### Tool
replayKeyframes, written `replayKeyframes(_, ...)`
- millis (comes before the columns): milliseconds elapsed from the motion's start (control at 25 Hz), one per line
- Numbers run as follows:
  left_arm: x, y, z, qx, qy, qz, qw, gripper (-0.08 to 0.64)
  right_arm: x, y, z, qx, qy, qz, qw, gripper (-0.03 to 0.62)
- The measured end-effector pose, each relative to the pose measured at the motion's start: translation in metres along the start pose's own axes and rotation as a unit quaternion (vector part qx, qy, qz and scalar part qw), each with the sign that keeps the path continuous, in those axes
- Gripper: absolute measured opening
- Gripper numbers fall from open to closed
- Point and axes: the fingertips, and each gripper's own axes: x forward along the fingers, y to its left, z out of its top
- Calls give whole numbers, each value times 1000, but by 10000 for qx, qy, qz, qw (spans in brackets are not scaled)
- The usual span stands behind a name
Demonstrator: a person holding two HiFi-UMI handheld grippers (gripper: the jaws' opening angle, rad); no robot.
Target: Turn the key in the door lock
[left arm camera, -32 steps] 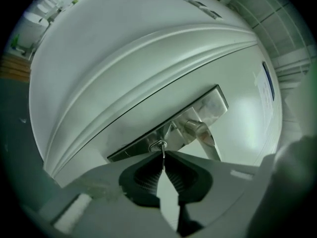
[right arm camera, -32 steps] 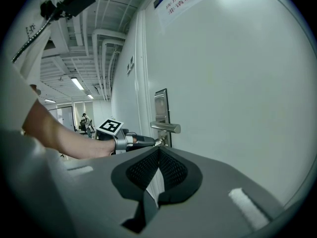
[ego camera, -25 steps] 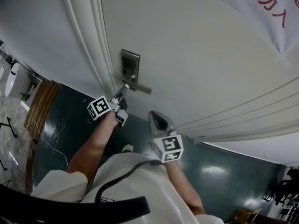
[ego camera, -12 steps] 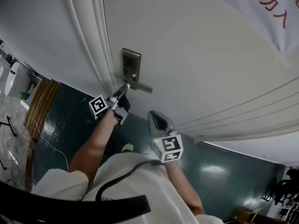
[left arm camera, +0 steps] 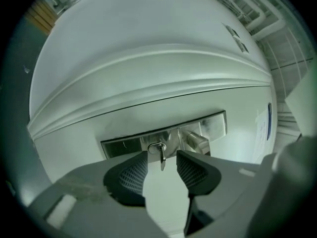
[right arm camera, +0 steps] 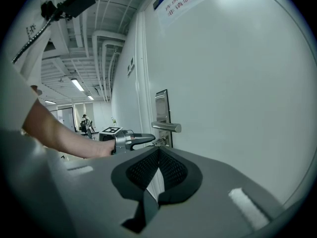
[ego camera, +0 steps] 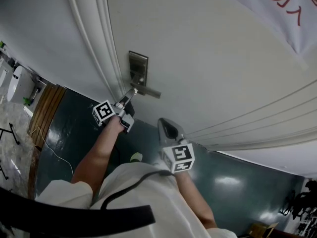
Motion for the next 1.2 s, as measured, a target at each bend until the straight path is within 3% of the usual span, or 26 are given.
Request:
replayKeyframes(120, -10, 3, 6, 419, -70, 345, 9985, 208, -2, 0, 1, 7, -31, 37, 10000, 8)
replayKeyframes(240, -21, -8, 9, 1256, 20, 649, 9900, 210, -6, -2, 1, 20, -57, 50, 10000, 9)
replayKeyframes(400, -34, -37, 7, 2545, 201, 883, 9628, 138, -16, -9, 9, 12, -263, -2, 9997, 8)
replayKeyframes(560, -40, -73, -8, 3490, 408, 718, 9335, 60, -31, -13, 19, -27, -419, -51, 9991, 8)
replayKeyframes(840, -50, -125, -37, 4472, 491, 433, 8920, 17, -64, -18, 35, 48, -689, -211, 9974, 8)
replayKeyframes(1040, -54, -154, -62, 4765, 494, 231, 8775, 6, -84, -15, 42, 106, -792, -289, 9964, 8)
replayKeyframes(1200, -56, -174, -92, 5266, 658, 21, 8475, 6, -93, -10, 42, 51, -812, -244, 9964, 8)
